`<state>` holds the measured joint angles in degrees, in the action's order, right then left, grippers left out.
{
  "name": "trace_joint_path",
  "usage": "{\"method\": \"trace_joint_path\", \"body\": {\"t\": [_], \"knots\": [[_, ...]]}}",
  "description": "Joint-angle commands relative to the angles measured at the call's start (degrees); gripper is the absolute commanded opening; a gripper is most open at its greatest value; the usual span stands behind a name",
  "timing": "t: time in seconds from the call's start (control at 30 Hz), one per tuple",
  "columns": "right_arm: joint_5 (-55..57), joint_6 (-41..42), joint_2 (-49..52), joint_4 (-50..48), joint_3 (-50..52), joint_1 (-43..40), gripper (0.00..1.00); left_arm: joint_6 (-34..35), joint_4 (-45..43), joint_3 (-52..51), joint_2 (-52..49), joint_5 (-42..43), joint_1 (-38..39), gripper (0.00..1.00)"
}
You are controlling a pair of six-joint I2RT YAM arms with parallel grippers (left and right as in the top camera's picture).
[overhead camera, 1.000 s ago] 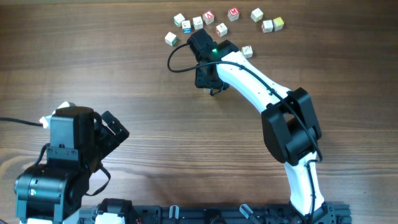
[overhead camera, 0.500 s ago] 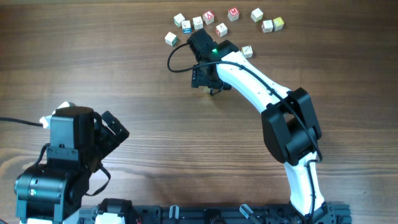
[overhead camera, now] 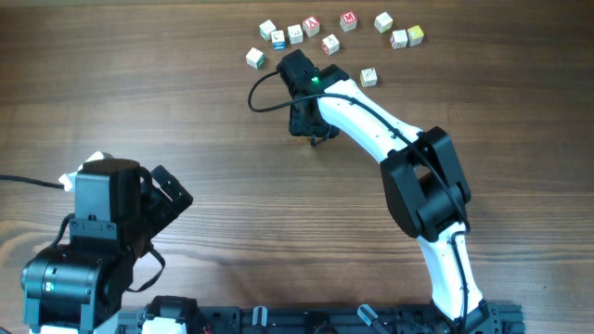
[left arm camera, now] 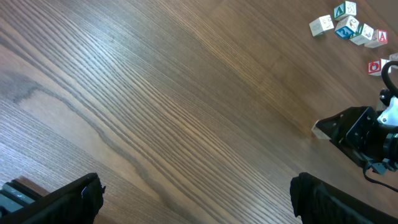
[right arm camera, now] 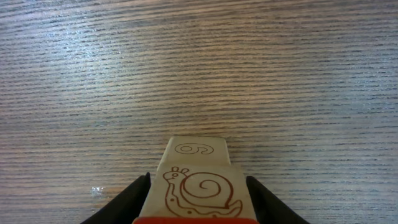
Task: Form a tower
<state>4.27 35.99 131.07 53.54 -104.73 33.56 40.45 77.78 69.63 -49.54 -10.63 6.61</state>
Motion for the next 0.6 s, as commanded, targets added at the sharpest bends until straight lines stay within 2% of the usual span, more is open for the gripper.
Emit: {"method": "trace_joint_path", "body": {"t": [0.0,0.27,0.43,0.5,0.57], "knots": [[-0.5,0.2,0.8,-0.1,-0.6,0.3,0.45,0.7,-0.1,-0.3,0.0,0.1,-0.4,1.00],[-0.5,0.2,0.8,-0.1,-0.6,0.3,0.33,0.7,-0.1,-0.3,0.0,0.1,-0.4,1.00],[-0.4,0.2,0.8,-0.1,-0.6,0.3,0.33,0.7,-0.1,-0.3,0.0,0.1,-0.4,1.00],[-0.4,0.2,0.8,-0.1,-0.6,0.3,0.40,0.7,-0.1,-0.3,0.0,0.1,-0.4,1.00],[-0.4,0.0,0.8,-0.2,-0.6,0.3,0.55,0.7,-0.1,-0.3,0.0,0.1,-0.4,1.00]]}}
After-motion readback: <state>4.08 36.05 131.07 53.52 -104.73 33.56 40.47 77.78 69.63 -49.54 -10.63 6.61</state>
